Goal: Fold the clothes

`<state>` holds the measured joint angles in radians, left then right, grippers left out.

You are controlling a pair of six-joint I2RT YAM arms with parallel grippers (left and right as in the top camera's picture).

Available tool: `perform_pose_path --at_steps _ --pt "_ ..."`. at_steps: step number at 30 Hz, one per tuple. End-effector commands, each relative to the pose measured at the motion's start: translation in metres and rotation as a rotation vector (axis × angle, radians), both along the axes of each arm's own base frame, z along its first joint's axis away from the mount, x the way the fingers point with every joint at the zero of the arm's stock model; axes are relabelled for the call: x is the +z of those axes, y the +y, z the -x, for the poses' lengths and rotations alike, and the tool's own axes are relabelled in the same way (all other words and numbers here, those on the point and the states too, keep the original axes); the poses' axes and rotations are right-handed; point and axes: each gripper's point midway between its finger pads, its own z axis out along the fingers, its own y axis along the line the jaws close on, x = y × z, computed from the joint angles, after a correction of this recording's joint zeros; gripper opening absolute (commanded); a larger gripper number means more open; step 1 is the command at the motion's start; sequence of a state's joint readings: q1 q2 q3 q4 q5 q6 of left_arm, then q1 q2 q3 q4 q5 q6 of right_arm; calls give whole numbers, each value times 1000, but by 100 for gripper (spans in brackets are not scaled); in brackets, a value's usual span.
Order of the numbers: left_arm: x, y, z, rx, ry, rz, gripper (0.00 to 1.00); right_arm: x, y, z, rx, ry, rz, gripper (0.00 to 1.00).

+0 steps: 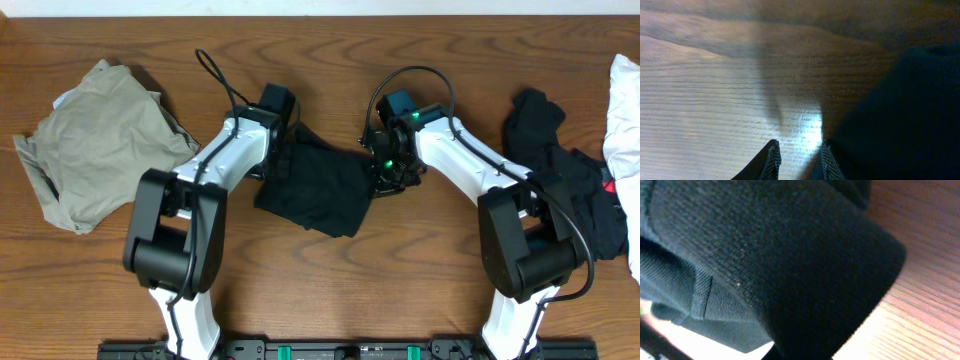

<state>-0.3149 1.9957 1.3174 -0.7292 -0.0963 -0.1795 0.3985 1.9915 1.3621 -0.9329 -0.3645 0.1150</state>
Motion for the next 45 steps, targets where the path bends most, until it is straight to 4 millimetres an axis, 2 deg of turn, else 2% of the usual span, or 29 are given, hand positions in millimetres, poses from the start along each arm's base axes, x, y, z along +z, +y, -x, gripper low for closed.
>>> perform_pose_path --at_steps 1,4,8,9,11,15,19,21,24,27,30,32,34,37,39,41,45 --pt "-9 1 1 -4 25 -6 31 -7 -17 -5 -30 -13 84 2" --pt "-9 1 0 -4 24 -6 31 -7 -17 -5 -30 -14 85 3" --pt "-9 1 2 -3 29 -7 31 -7 -17 -5 -30 -15 85 10" --pt "-9 2 3 -3 36 -10 30 -7 -17 -5 -30 -16 85 11" --pt "-9 4 8 -2 55 -20 20 -7 -19 -7 -23 -24 90 13" --pt "3 11 14 65 60 -18 19 -9 -33 -24 -48 -79 121 16" --pt "35 14 5 100 -32 15 19 -7 -52 -48 -54 -161 133 22" --pt "61 12 -6 103 -123 46 20 -1 -61 -56 -79 -170 127 21" --pt "106 4 -27 55 -297 103 21 14 -65 -57 -101 -158 95 21" --pt "148 -25 -45 -112 -445 235 21 33 -63 -53 -101 -168 67 22" --pt "168 -75 -34 -316 -446 494 21 48 -63 -52 -101 -200 58 22" --pt "168 -89 -25 -294 -394 602 19 57 -63 -53 -104 -220 53 22" --pt "164 -99 -19 -220 -335 693 11 60 -64 -52 -106 -224 52 22" --pt "166 -124 -7 -207 -260 921 13 59 -66 -50 -99 -220 61 23" --pt "164 -130 -5 -176 -222 1033 15 58 -69 -48 -98 -213 76 23" --pt "155 -131 -5 -151 -195 1082 17 58 -69 -47 -93 -207 77 23" --pt "117 -130 4 -114 -99 1091 17 58 -69 -46 -93 -206 77 22"
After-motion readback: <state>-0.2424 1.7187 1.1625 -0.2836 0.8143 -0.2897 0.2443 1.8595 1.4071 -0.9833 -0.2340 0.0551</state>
